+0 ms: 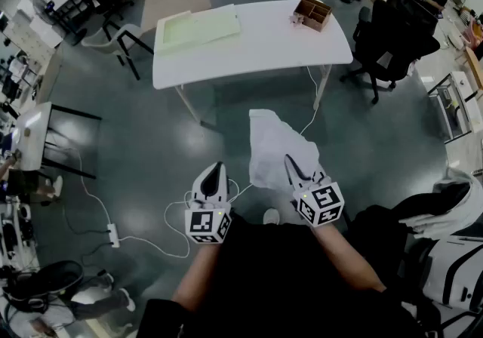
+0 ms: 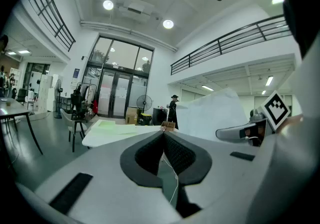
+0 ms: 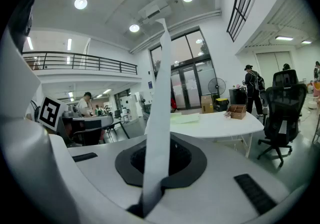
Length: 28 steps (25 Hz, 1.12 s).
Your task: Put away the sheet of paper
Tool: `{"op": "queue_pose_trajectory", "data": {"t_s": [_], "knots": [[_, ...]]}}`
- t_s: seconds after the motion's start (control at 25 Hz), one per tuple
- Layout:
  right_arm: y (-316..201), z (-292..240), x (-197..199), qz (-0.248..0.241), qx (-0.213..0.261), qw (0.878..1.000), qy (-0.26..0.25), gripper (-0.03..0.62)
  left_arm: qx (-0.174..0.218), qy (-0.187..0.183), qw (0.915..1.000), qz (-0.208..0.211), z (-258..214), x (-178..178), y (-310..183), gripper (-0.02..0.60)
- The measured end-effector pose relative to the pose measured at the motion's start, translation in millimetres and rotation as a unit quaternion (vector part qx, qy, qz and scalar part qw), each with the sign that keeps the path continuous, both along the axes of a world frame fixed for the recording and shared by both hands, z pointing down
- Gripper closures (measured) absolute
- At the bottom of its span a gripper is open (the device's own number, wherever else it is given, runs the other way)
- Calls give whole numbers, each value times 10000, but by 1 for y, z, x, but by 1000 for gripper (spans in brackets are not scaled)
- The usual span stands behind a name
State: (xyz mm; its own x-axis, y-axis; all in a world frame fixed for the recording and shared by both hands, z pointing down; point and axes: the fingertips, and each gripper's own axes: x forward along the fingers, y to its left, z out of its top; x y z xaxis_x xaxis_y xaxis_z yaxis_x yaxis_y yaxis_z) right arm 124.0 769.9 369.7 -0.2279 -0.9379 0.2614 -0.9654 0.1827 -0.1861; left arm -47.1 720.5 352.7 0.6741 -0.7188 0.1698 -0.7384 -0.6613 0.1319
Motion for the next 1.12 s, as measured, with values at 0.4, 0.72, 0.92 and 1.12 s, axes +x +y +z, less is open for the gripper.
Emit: {"op": "queue_pose_trajectory", "data": {"t_s": [0.4,0.72,0.92,1.12], "knots": [[9,8,-3,-193,189,9995,-168,595,-71,-126,9999,52,8,8,9,578],[-15,20,-6,-273,-46,9995,-152,595,-181,2,9998,39,21,15,-21,578],[-59,22,1,-250,-133,9996,-80,595,-255,24,9996,91,26,21,-65,578],[-118,33,-1,-329,-297,9990,6,595,-307,72,9995,-62,32,9,-124,578]]}}
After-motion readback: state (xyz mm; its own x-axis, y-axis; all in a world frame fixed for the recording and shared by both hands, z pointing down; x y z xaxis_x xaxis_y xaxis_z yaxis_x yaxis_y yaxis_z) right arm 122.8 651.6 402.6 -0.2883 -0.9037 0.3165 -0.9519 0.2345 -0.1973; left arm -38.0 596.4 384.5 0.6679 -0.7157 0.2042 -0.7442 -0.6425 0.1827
